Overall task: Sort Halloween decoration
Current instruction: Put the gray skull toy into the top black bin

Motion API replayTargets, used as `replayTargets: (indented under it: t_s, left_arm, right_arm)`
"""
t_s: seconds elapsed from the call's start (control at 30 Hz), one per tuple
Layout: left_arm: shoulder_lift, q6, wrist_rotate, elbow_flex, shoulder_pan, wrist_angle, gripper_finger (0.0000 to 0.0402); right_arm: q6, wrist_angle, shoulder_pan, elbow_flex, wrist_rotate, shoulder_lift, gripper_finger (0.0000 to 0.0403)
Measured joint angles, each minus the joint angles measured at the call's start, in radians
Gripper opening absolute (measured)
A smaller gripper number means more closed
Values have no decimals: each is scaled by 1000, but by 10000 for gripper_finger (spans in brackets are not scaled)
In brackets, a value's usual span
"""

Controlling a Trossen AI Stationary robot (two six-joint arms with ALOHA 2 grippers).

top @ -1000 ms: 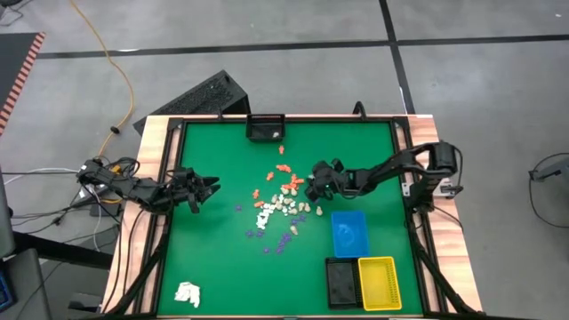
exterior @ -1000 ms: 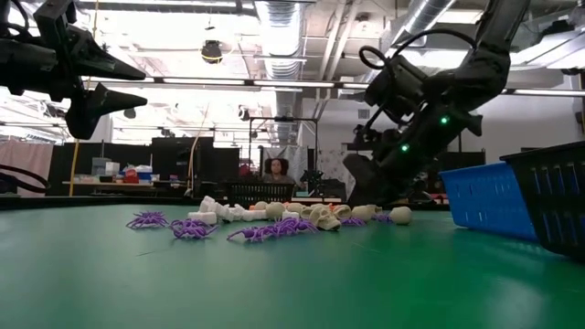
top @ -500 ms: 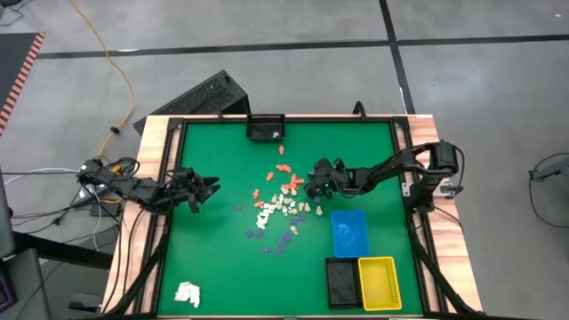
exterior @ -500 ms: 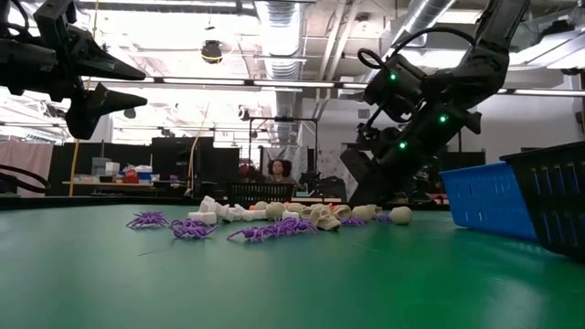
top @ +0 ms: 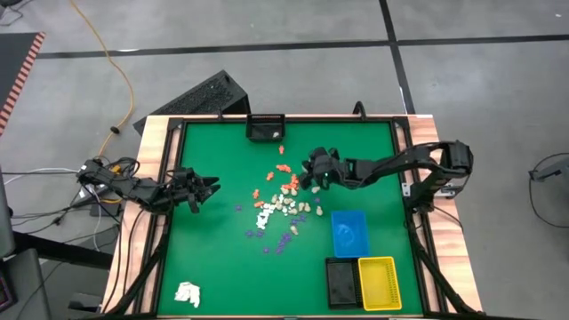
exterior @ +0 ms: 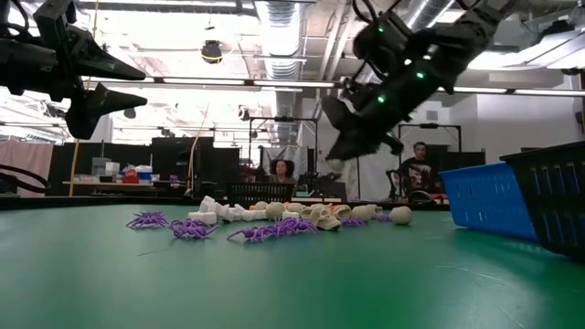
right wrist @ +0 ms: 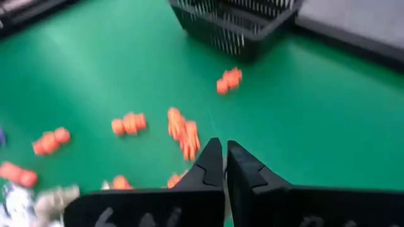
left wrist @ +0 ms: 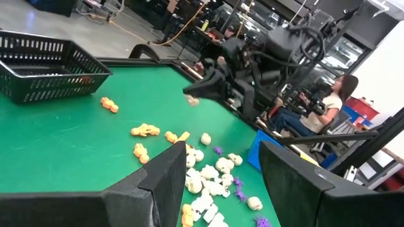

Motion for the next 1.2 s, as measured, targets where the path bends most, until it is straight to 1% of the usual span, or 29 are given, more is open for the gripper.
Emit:
replayTargets:
  t_s: [0.13,0.4,0.53,0.8,0.87,0.93,1.13,1.2]
  left_arm:
    - [0,0,0,0,0,0,189]
    - [0,1,0,0,0,0,189]
    - [0,1,0,0,0,0,189]
    - [0,2,0,0,0,0,189]
    - [0,2,0,0,0,0,189]
    - [0,2,2,0,0,0,189]
    - [0,2,4,0,0,0,189]
    - [0,10,9,0,0,0,189]
  right_arm:
    - [-54,6,-24,87,-1,44,8]
    - [-158,3,-84,335,-15,224,1]
    - [-169,0,-128,455,-28,299,1]
    - [-173,-33,-205,623,-89,425,6]
    - [-174,-62,-216,655,-114,455,17]
    - [-176,-80,-224,684,-139,483,37]
    - [-170,-79,-241,719,-159,525,126]
    - [-159,-85,-246,719,-181,524,154]
